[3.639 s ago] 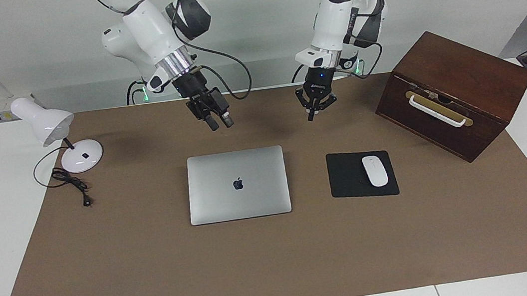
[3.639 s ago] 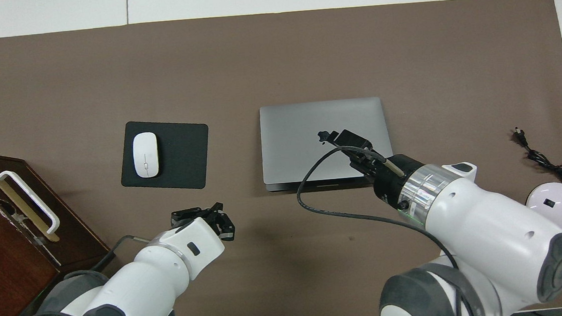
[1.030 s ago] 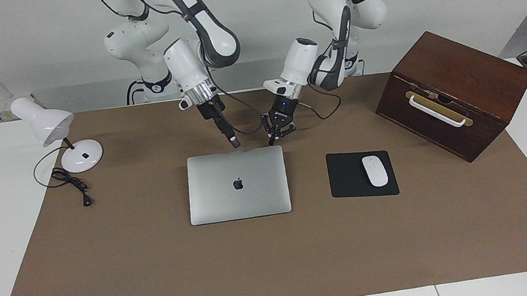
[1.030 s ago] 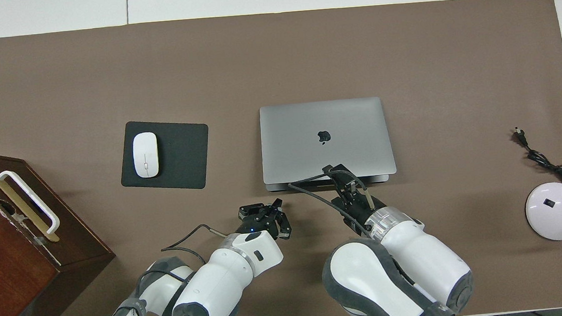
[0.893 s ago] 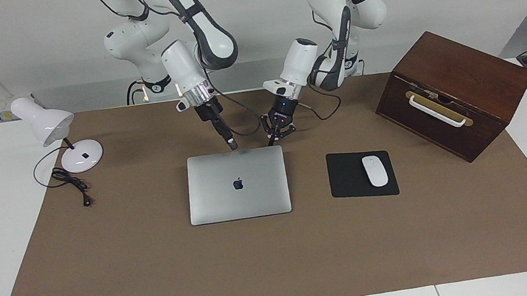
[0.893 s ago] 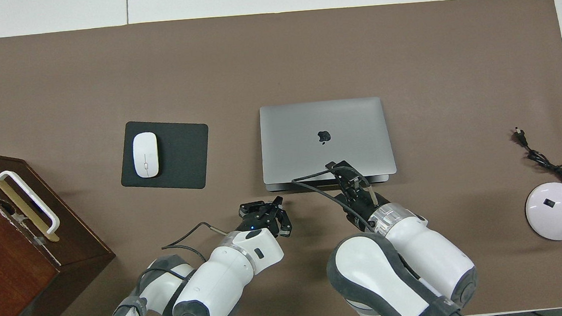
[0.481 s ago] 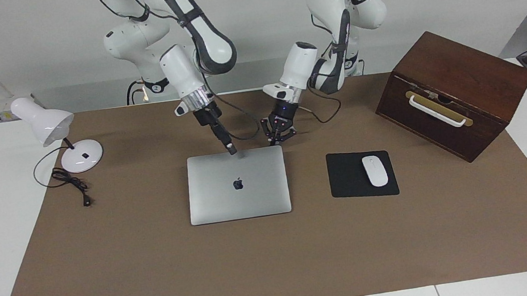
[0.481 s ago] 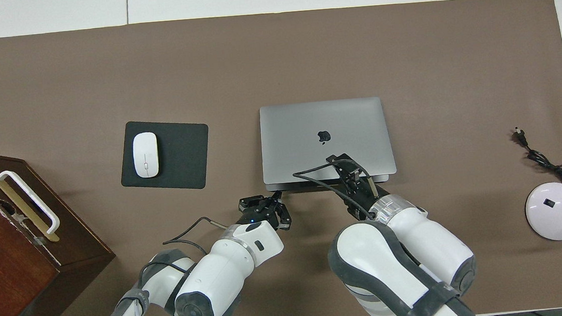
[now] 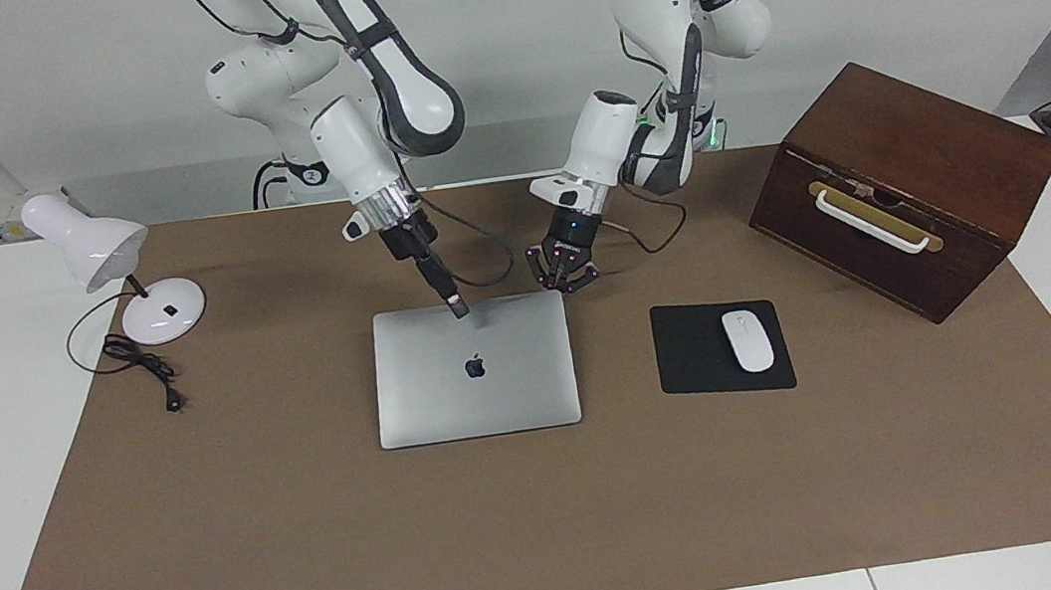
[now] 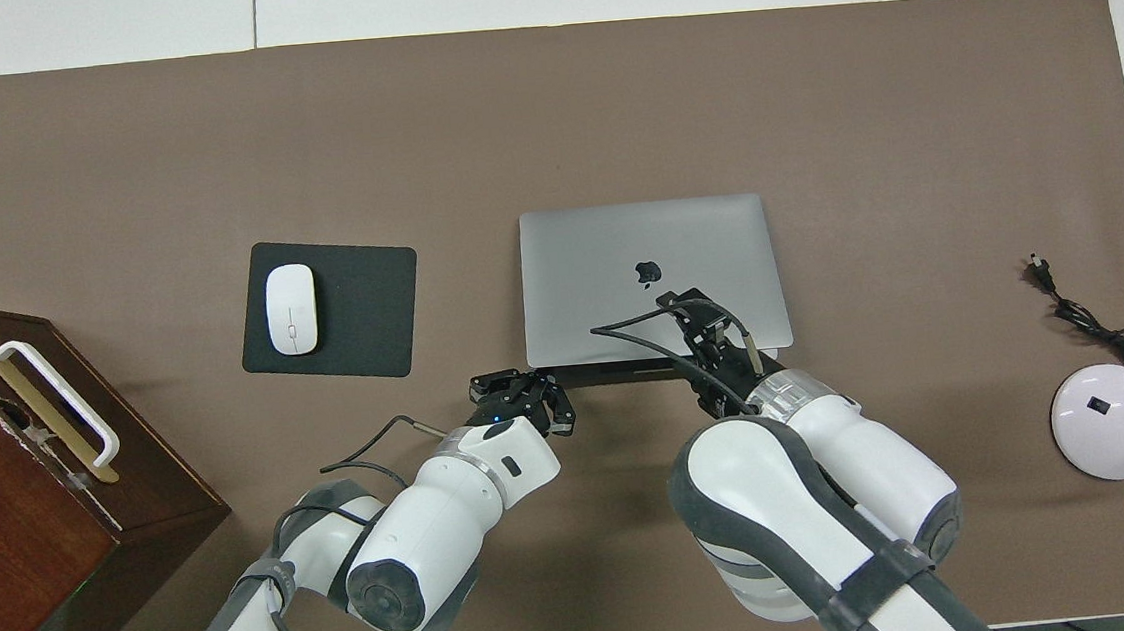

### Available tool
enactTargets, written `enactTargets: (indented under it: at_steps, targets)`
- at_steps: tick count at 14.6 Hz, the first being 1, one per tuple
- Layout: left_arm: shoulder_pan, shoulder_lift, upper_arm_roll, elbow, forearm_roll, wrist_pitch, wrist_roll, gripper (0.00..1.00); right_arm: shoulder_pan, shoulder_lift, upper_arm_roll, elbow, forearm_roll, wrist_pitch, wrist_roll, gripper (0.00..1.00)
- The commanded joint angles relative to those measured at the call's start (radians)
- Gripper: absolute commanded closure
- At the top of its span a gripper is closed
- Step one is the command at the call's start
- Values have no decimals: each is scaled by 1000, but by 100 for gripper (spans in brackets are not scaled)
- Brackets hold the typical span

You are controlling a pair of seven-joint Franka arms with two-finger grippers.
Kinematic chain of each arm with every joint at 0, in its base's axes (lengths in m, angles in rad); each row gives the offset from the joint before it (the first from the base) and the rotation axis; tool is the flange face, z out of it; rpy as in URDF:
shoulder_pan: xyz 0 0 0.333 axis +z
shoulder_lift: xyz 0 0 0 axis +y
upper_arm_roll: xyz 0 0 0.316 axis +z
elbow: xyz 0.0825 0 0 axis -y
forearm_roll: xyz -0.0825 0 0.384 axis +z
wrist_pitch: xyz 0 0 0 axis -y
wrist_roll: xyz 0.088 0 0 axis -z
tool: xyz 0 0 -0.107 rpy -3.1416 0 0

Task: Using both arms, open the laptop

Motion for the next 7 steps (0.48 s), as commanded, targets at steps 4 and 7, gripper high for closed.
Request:
enactTargets:
  at_steps: [4,7]
  targets:
    - [-14,64,22,44,-19,21,17,100,-22,37,4,46,33,-23,-56,0]
    - [-12,64,26,44,-18,21,22,100,-25,49,4,54,32,-24,-59,0]
